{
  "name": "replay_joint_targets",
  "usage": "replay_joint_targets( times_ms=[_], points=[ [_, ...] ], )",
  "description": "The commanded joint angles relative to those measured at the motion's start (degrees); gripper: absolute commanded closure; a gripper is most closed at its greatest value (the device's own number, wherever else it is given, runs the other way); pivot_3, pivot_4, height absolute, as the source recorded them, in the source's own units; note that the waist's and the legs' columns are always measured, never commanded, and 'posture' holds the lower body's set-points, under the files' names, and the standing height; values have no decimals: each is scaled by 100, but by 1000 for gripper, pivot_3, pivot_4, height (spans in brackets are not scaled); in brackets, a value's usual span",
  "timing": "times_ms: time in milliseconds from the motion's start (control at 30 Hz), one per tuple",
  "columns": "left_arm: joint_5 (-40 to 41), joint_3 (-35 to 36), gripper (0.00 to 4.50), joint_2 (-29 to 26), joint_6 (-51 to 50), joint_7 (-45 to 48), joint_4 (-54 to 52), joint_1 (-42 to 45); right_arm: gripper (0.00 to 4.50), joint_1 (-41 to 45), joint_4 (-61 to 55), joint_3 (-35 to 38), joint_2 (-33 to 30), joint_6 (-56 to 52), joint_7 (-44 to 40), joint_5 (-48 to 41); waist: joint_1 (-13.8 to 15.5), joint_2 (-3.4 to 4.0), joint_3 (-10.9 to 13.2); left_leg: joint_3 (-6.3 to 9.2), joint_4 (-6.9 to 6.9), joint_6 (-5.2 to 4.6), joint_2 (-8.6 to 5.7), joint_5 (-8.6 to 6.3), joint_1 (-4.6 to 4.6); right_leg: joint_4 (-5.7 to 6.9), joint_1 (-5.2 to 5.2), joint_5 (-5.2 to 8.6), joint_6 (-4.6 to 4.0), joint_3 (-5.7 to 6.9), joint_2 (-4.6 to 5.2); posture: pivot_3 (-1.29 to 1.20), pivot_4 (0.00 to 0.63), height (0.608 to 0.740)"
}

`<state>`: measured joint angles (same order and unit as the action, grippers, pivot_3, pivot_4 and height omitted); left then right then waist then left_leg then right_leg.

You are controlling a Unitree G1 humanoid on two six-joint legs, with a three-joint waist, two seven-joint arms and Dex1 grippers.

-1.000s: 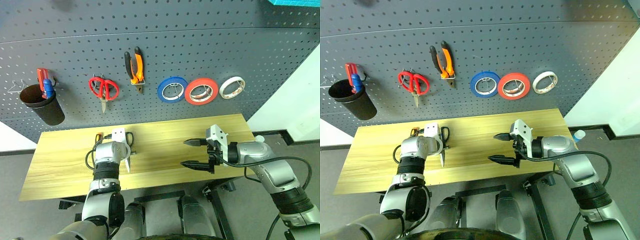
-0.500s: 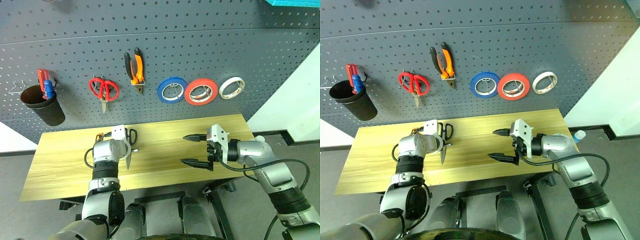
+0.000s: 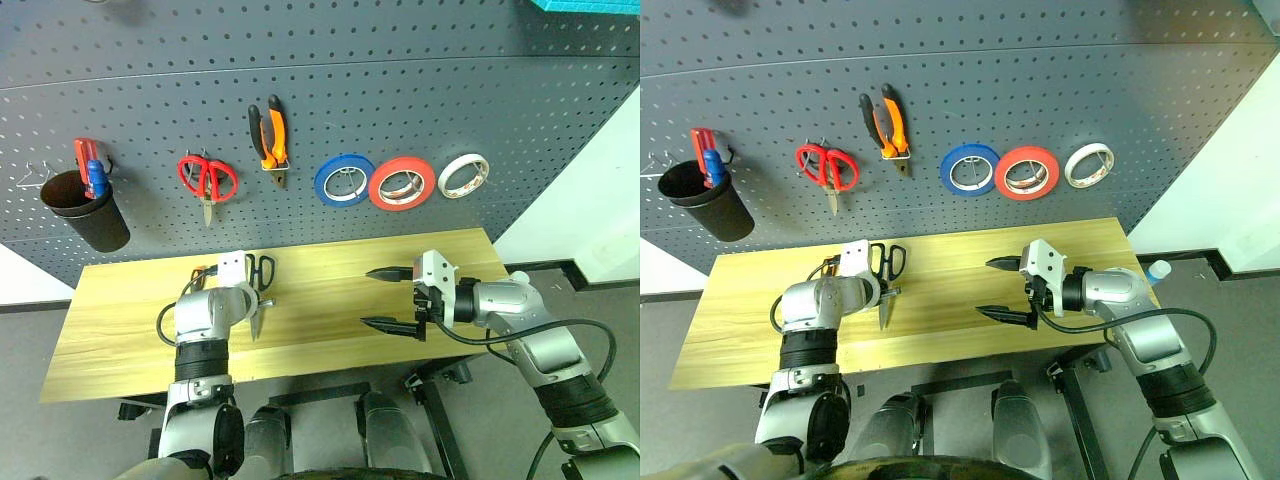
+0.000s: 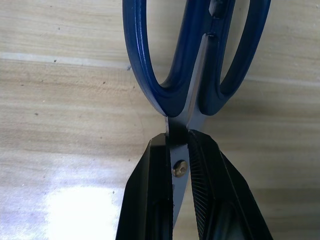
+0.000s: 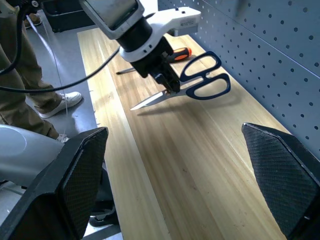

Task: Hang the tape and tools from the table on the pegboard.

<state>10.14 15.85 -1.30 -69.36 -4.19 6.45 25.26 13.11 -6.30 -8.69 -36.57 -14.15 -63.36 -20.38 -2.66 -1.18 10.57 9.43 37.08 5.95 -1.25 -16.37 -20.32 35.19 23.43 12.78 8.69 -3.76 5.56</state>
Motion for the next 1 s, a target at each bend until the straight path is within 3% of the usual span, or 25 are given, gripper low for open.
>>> replay_joint_targets(
  times_ms=[33,333,600,1000],
  points=[
    [211,-182,4298,-183,64,418,-593,-254,0,-7,-79,67,28,76,-22,-21,3,0,0,0,0,0,0,0,0,0,0,0,0,0,0,-72,114,738],
    [529,-462,4298,-1066,1018,1658,-1484,-1431,0,-11,-49,-1,68,371,-10,162,0,1,0,0,-1,-1,0,0,1,0,0,-1,-3,-1,0,-68,117,738],
    [1058,-50,4298,-1201,2243,2453,-1607,-1946,0,102,75,-1,312,835,22,270,13,1,-1,0,0,-1,1,-1,-1,-1,0,-1,-6,-1,0,-61,115,738],
    [1789,342,4298,-1333,3345,3263,-1676,-2560,0,268,-796,702,578,-38,-19,-1427,-3,4,-2,0,-1,-4,2,-2,0,-2,0,8,-25,-1,0,-75,106,738]
  ],
)
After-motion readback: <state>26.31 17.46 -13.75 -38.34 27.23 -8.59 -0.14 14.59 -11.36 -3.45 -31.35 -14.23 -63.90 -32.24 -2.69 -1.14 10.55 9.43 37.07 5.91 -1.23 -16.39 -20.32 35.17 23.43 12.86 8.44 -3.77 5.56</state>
